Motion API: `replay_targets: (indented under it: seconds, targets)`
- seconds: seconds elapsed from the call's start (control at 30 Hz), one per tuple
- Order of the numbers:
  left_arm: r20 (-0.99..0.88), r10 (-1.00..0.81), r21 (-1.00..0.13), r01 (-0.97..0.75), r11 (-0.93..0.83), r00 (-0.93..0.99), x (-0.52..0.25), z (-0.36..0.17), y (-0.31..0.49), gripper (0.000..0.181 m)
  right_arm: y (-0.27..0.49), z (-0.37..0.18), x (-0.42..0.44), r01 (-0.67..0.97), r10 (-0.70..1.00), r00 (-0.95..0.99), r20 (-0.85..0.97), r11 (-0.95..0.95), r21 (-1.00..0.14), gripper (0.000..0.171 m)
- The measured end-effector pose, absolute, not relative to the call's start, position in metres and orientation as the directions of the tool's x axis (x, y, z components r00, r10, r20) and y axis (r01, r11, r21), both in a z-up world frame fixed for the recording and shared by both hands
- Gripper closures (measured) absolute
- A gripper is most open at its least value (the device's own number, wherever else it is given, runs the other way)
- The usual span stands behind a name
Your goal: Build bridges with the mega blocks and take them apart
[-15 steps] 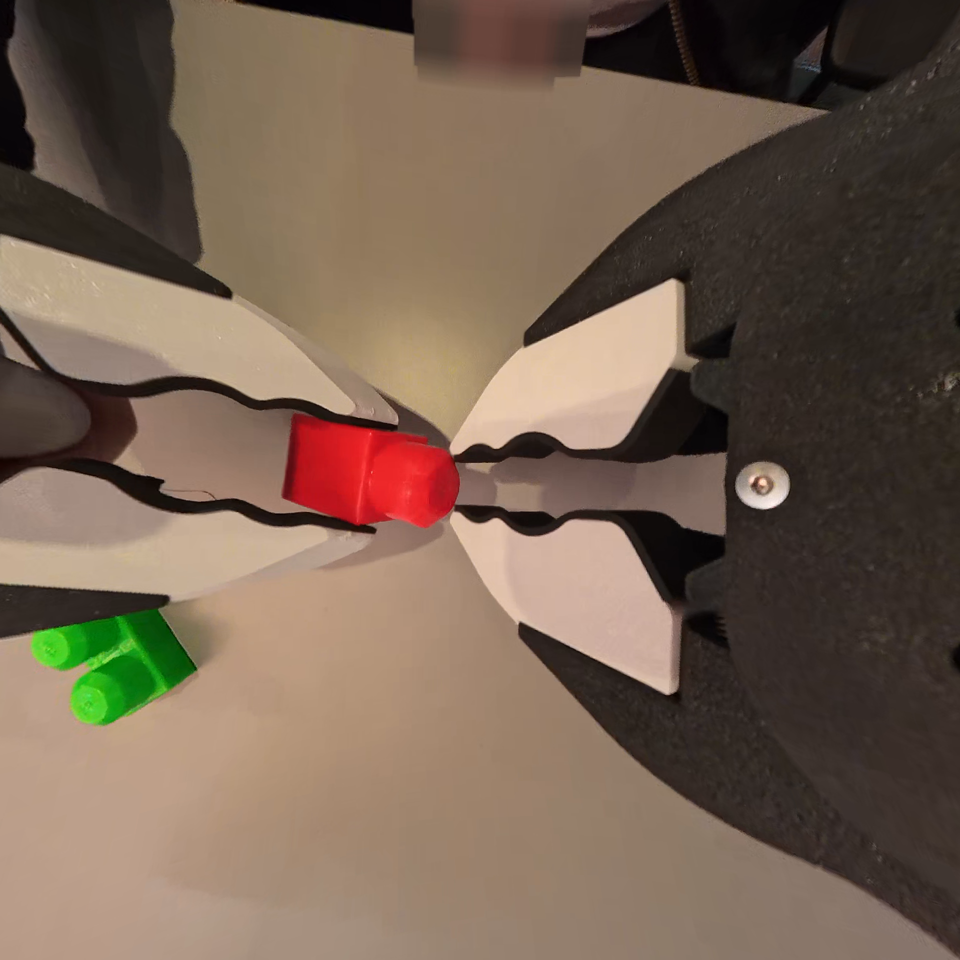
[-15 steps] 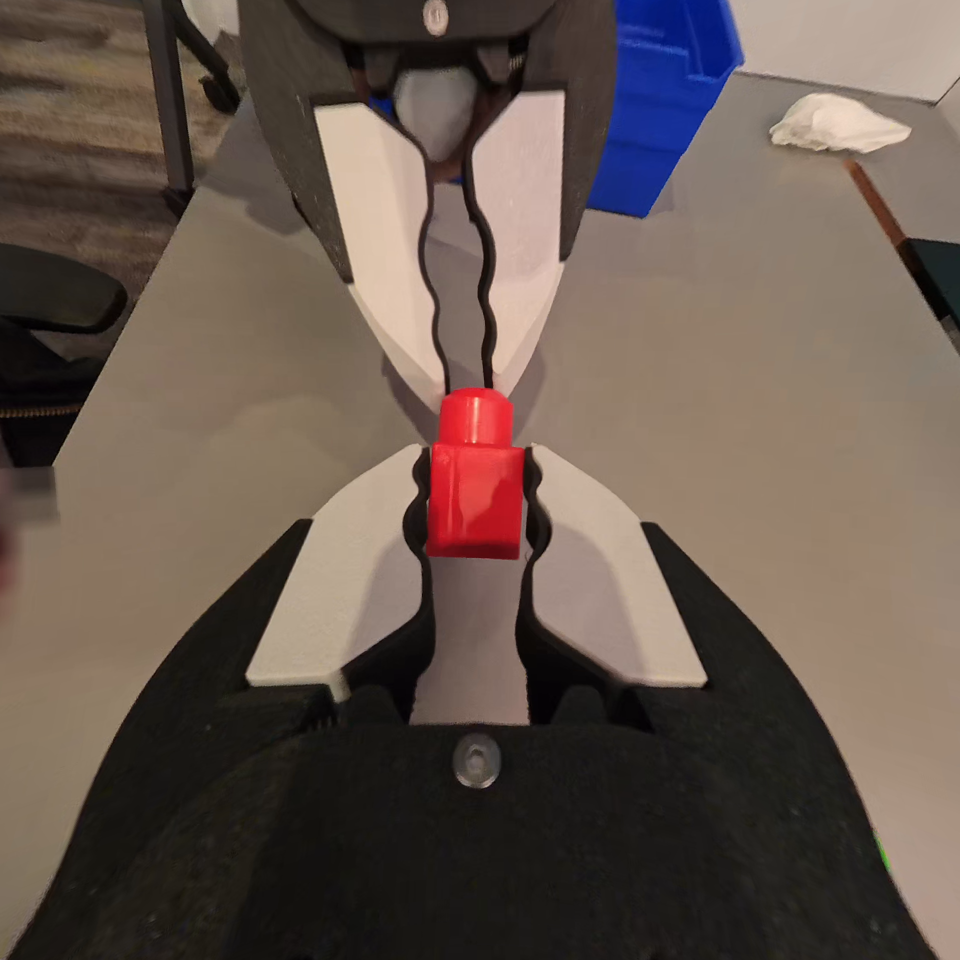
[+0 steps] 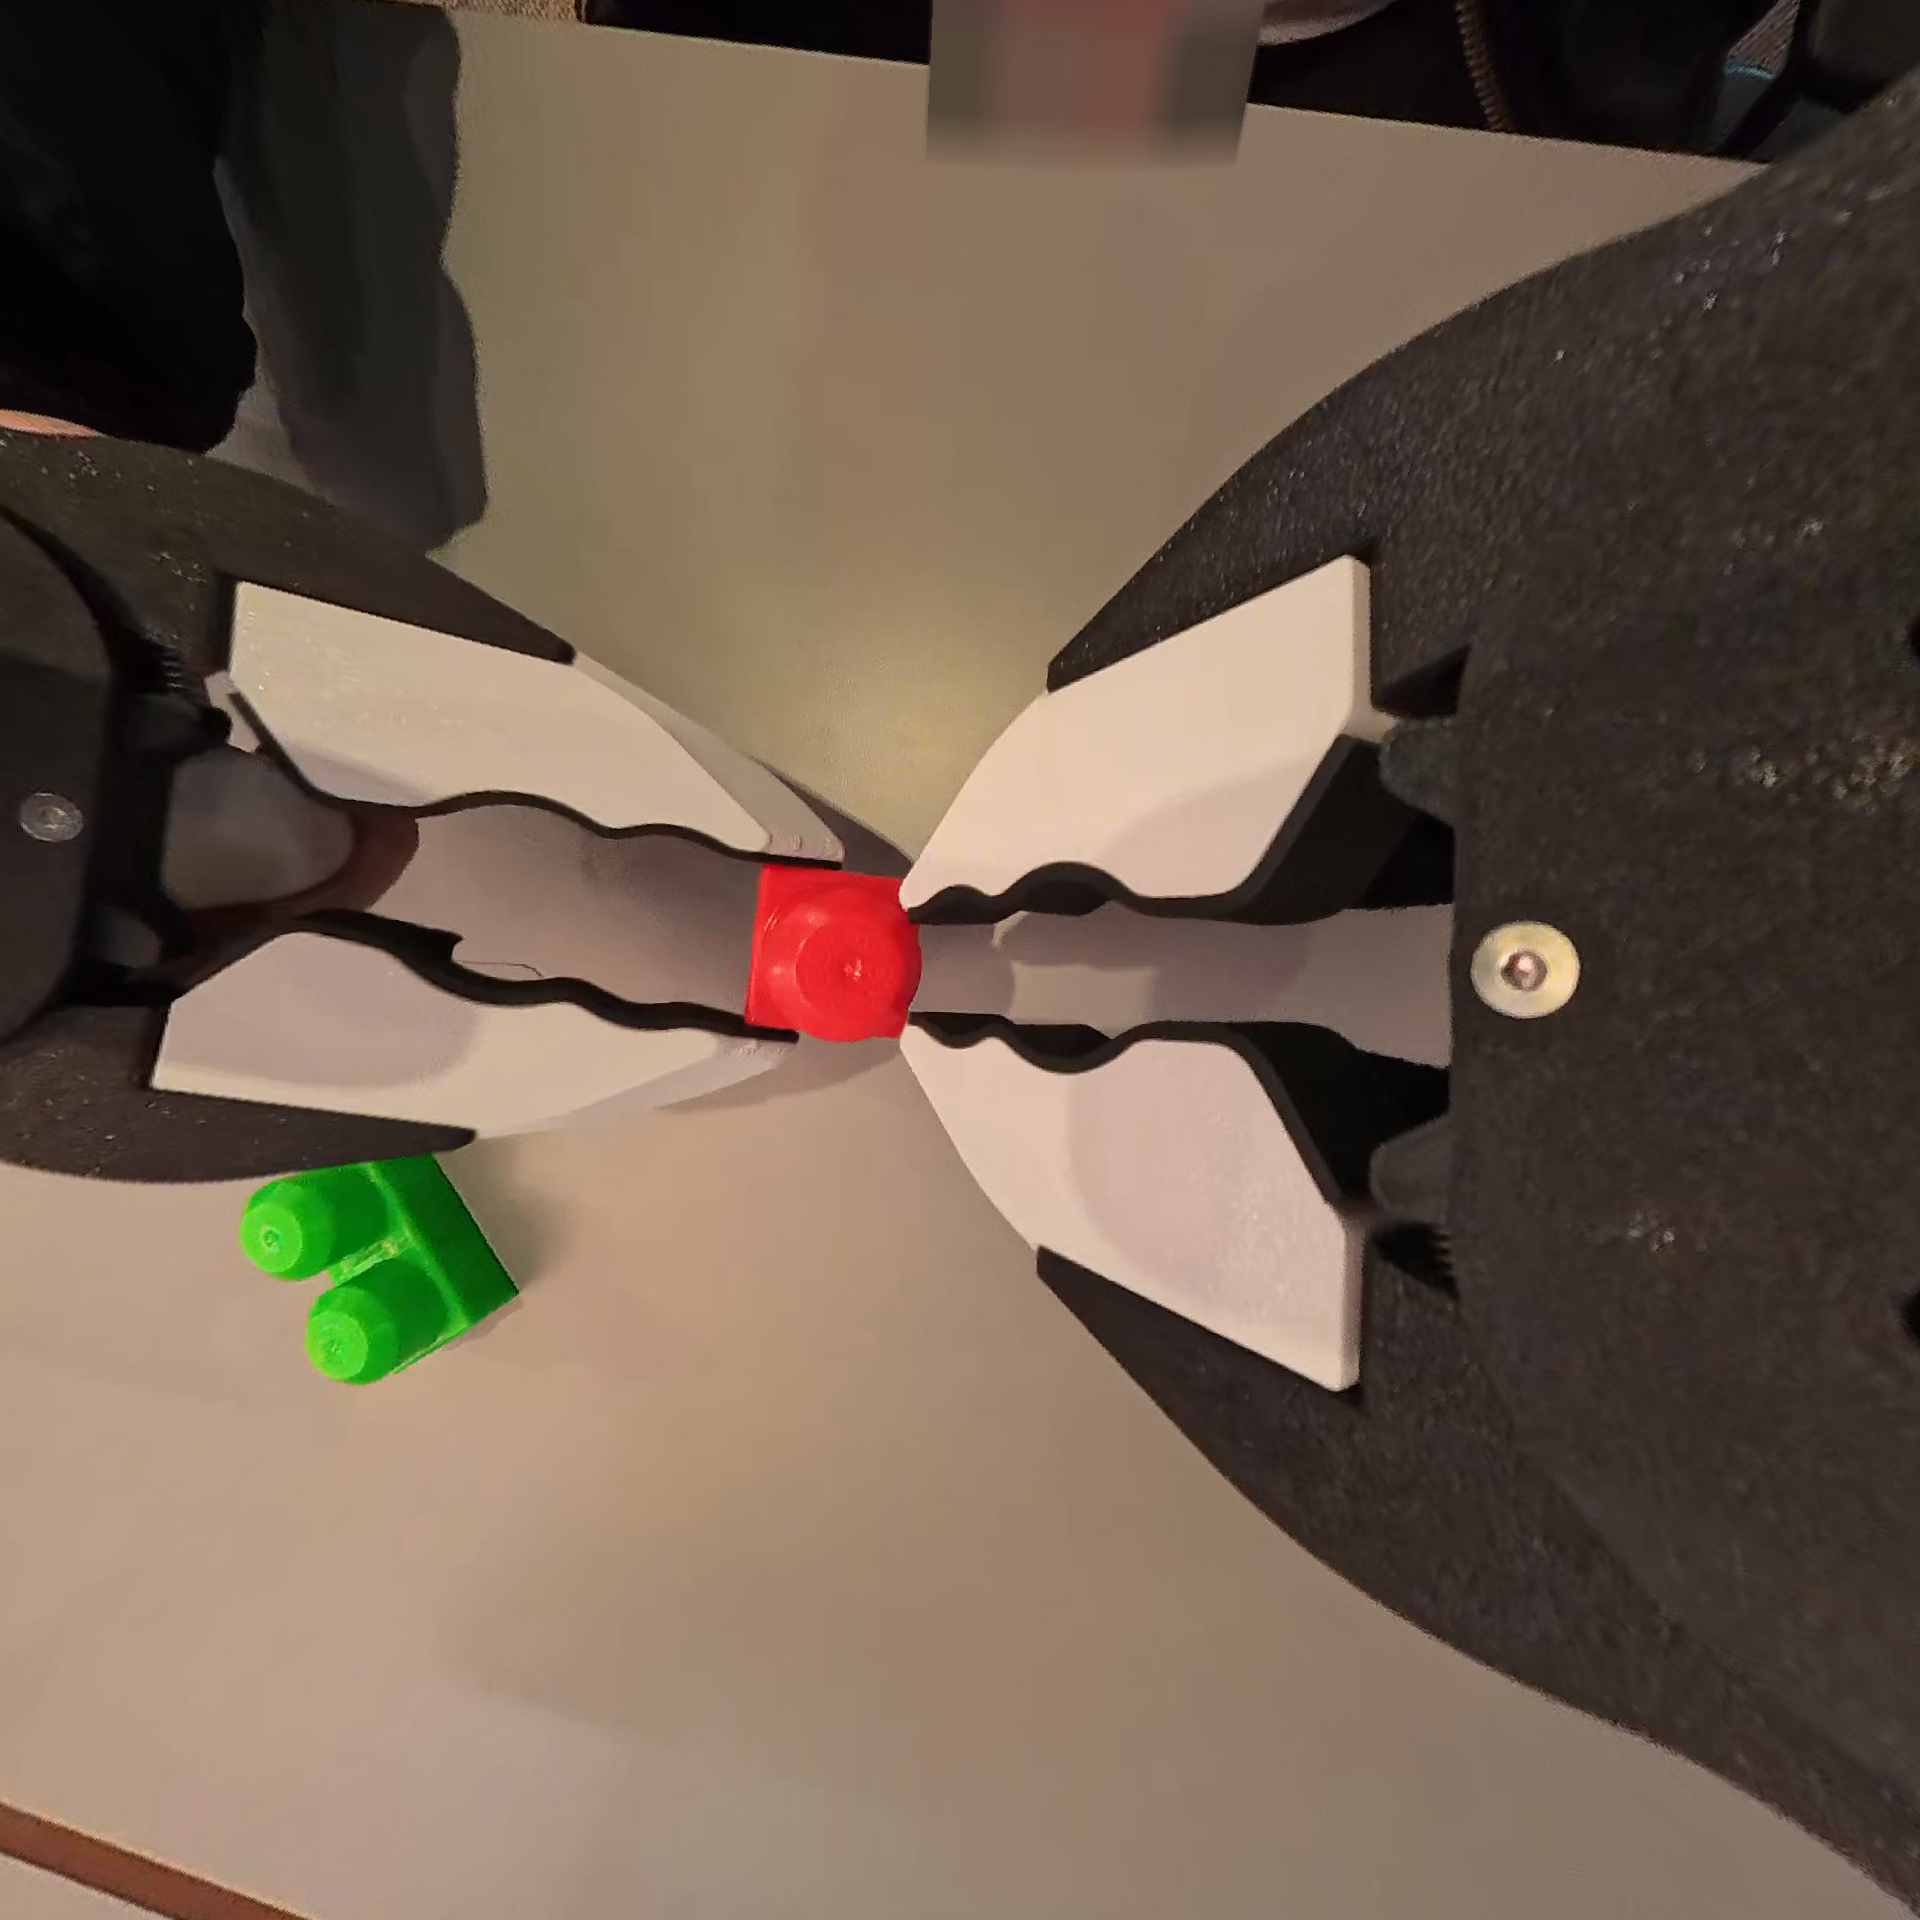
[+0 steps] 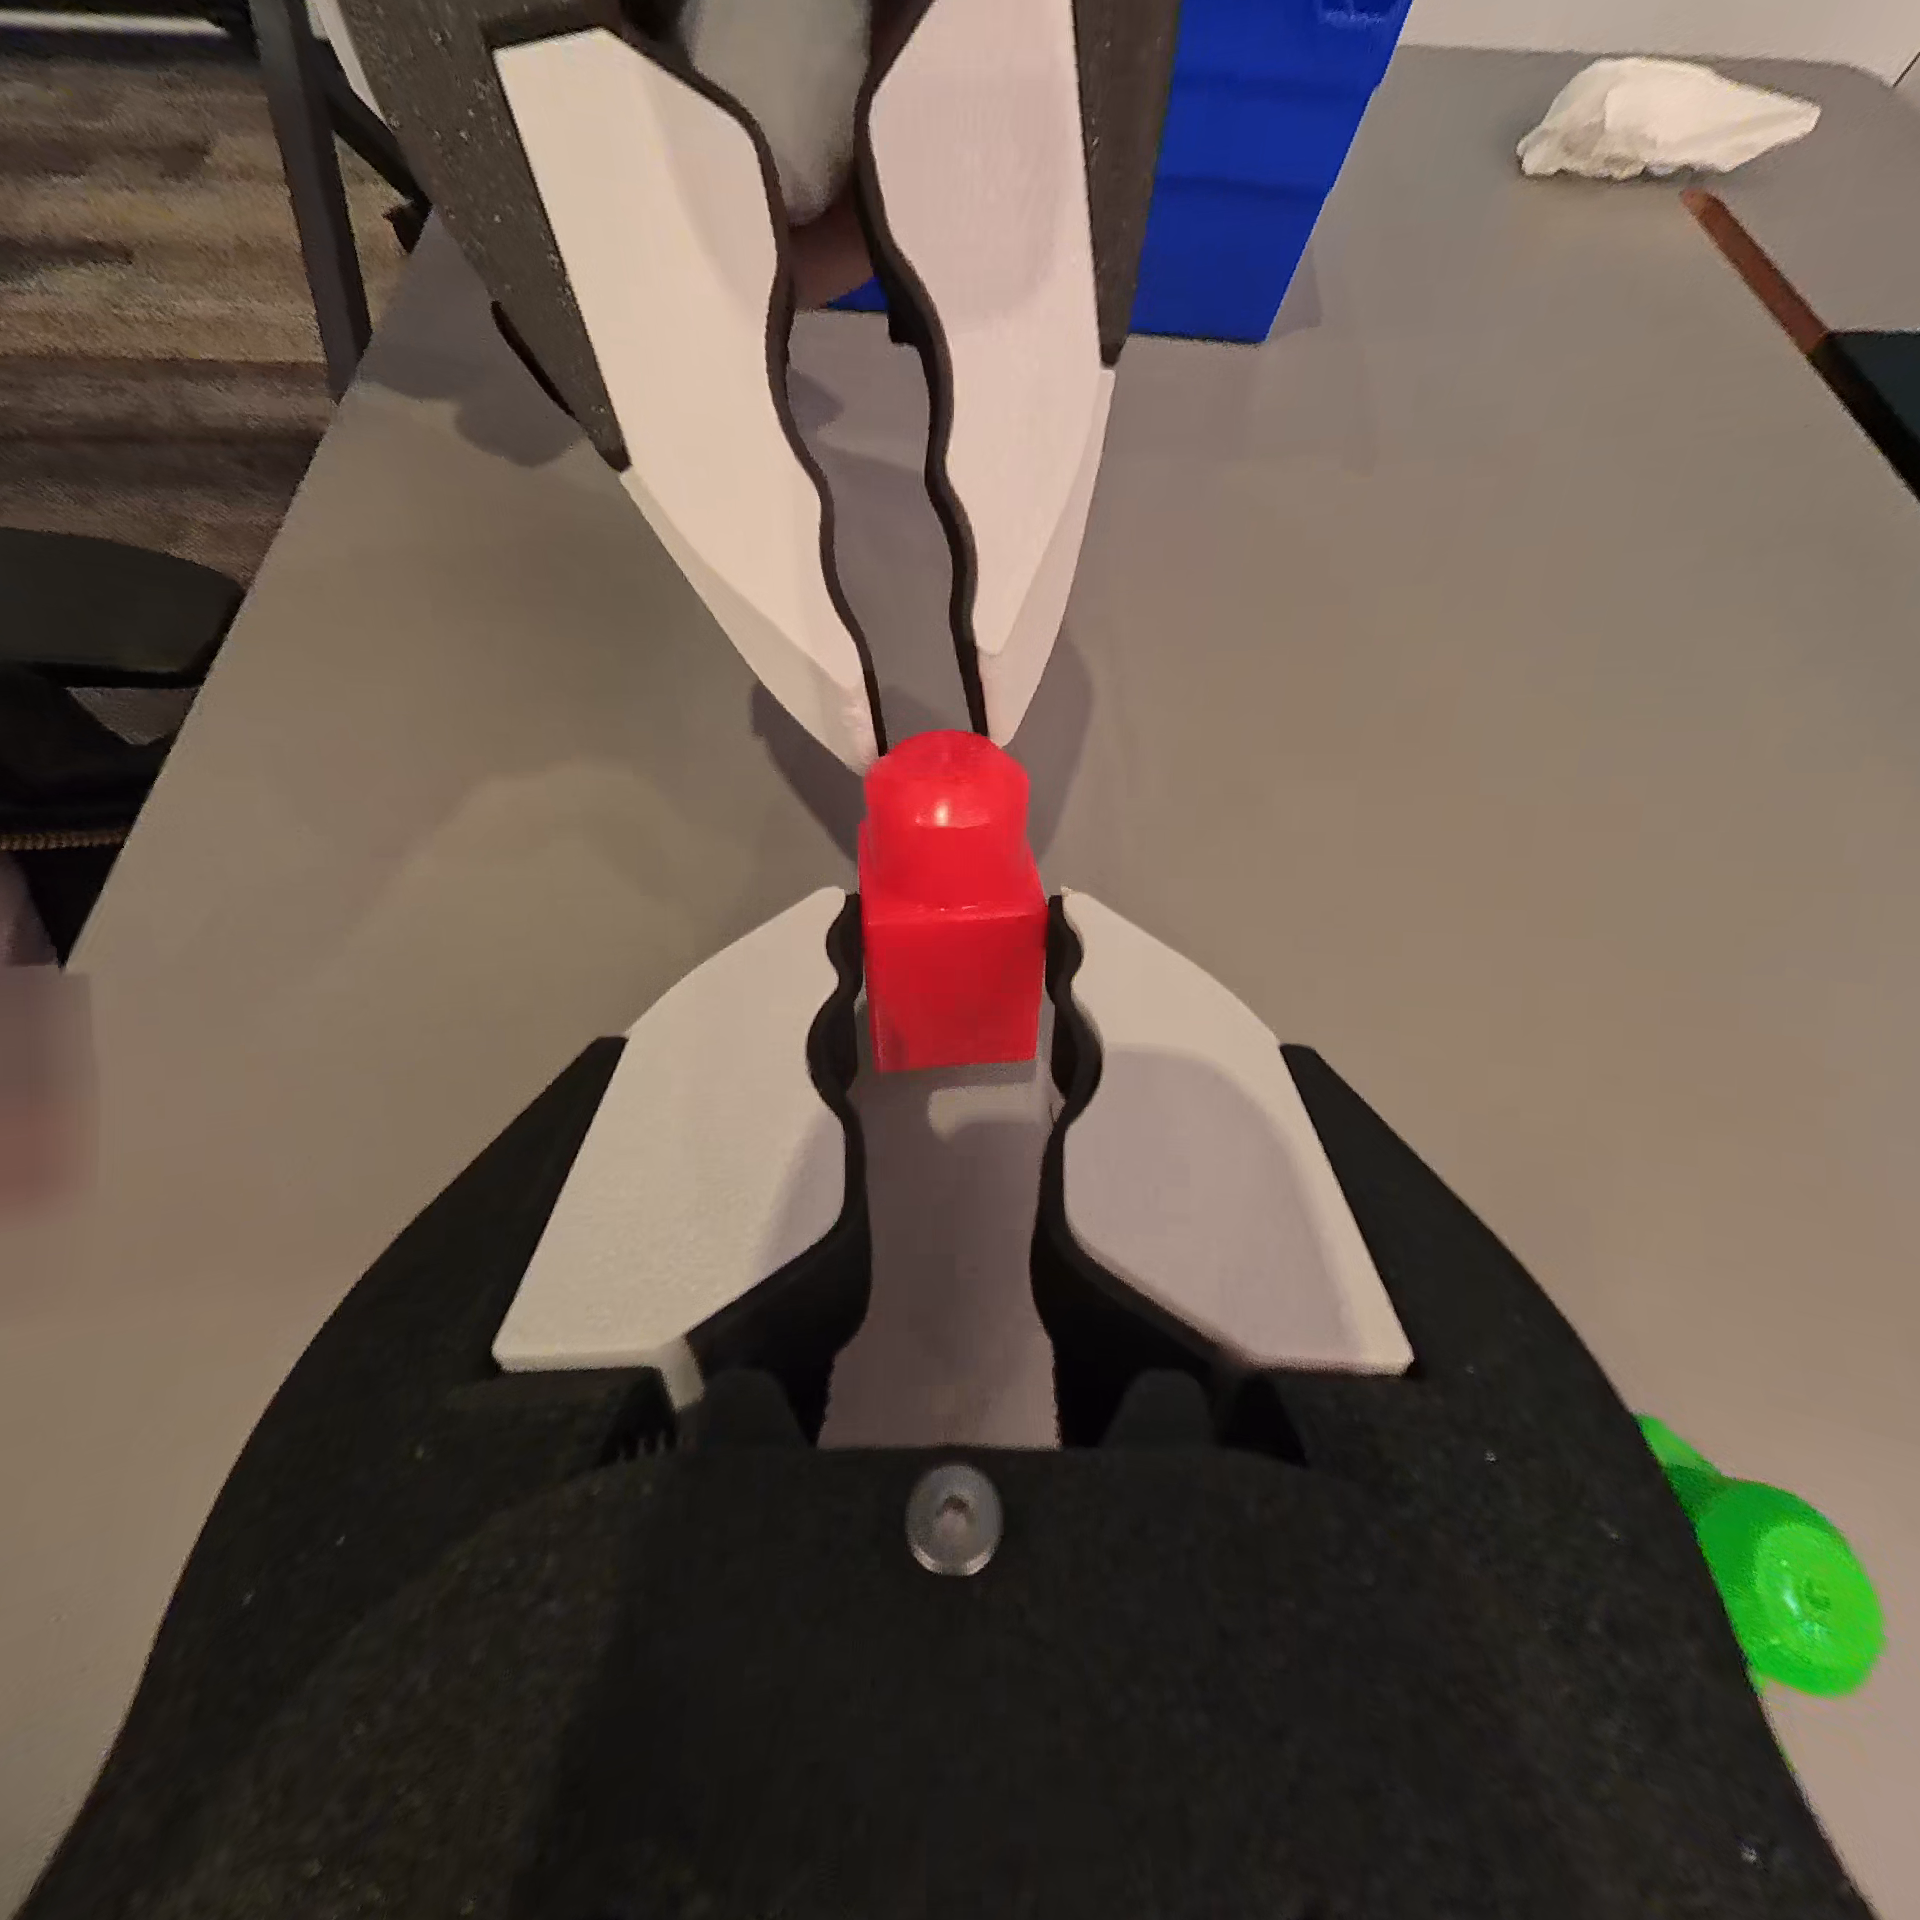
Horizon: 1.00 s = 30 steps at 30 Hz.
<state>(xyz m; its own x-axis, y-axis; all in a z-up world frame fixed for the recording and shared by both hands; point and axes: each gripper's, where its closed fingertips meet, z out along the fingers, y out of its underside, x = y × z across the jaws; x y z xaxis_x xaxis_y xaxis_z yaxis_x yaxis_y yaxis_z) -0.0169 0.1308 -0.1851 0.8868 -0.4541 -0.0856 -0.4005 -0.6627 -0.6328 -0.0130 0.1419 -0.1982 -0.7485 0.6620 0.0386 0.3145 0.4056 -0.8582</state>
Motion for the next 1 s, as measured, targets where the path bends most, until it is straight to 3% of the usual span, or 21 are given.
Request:
replay_targets:
  seconds: [0.27, 0.43, 0.57, 0.67, 0.83, 1.0]
  targets:
    - [-0.144, -0.399, -0.632, -0.394, -0.667, 0.905, -0.032, -0.180, 0.132, 0.160, 0.151, -0.227, -0.008, 0.354, 0.666, -0.742, 0.075, 0.485, -0.800, 0.138]
    - [-0.114, -0.222, -0.745, -0.231, -0.625, 0.968, -0.073, -0.131, 0.101, 0.139, 0.158, -0.231, -0.015, 0.387, 0.693, -0.720, 0.043, 0.451, -0.804, 0.138]
    - [-0.156, -0.033, -0.834, -0.149, -0.531, 0.987, -0.126, -0.084, 0.045, 0.136, 0.163, -0.232, -0.018, 0.386, 0.709, -0.704, 0.039, 0.429, -0.816, 0.133]
    - [-0.212, 0.112, -0.831, -0.119, -0.544, 0.971, -0.178, -0.067, -0.020, 0.137, 0.168, -0.221, -0.017, 0.359, 0.730, -0.680, 0.066, 0.411, -0.838, 0.124]
    - [-0.118, 0.407, -0.782, 0.168, -0.600, 0.906, -0.262, -0.090, -0.127, 0.141, 0.179, -0.194, 0.001, 0.301, 0.758, -0.639, 0.128, 0.400, -0.865, 0.126]
    - [0.032, 0.594, -0.743, 0.417, -0.524, 0.804, -0.295, -0.148, -0.145, 0.143, 0.189, -0.176, 0.017, 0.303, 0.787, -0.601, 0.143, 0.390, -0.870, 0.126]
